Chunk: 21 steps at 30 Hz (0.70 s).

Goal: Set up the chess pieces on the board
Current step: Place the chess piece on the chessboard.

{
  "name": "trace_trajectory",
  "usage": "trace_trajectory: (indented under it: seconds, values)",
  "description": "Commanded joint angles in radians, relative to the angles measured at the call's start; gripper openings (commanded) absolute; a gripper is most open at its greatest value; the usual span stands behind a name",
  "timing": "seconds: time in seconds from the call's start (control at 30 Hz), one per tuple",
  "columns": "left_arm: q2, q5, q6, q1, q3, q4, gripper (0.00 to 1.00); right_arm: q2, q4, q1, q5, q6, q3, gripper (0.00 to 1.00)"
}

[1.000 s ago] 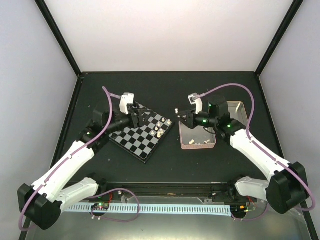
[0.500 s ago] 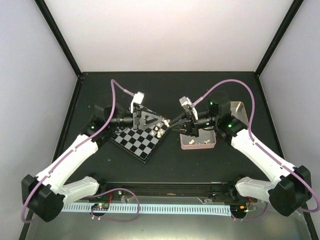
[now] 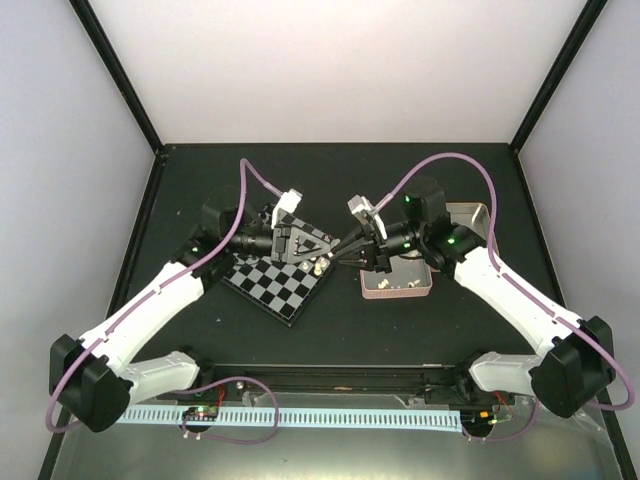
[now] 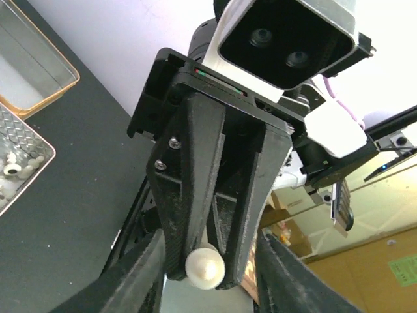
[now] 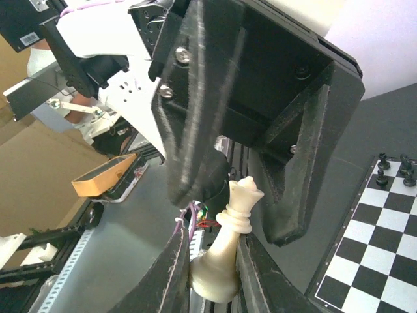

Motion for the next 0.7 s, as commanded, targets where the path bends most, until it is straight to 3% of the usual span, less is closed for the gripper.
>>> trace_trajectory:
  seconds: [0.0,0.23,0.33,0.67]
  values:
    - [0.031,0.021,0.013,-0.012,0.059,-0.039,0.32,0.010,-0.103,0.007,0.029,-0.088,0.053,0.04]
    - [0.045,0.013,0.057,-0.013,0.067,-0.091,0.03,0.029,-0.134,0.007,0.058,-0.098,0.064,0.05]
    - [0.036,-0.012,0.086,-0.014,0.076,-0.137,0.02,0.031,-0.136,0.006,0.102,-0.078,0.065,0.10]
    - [-0.065,-0.403,0.289,-0.012,0.048,-0.380,0.02,-0.002,-0.007,-0.017,0.307,0.106,-0.044,0.69]
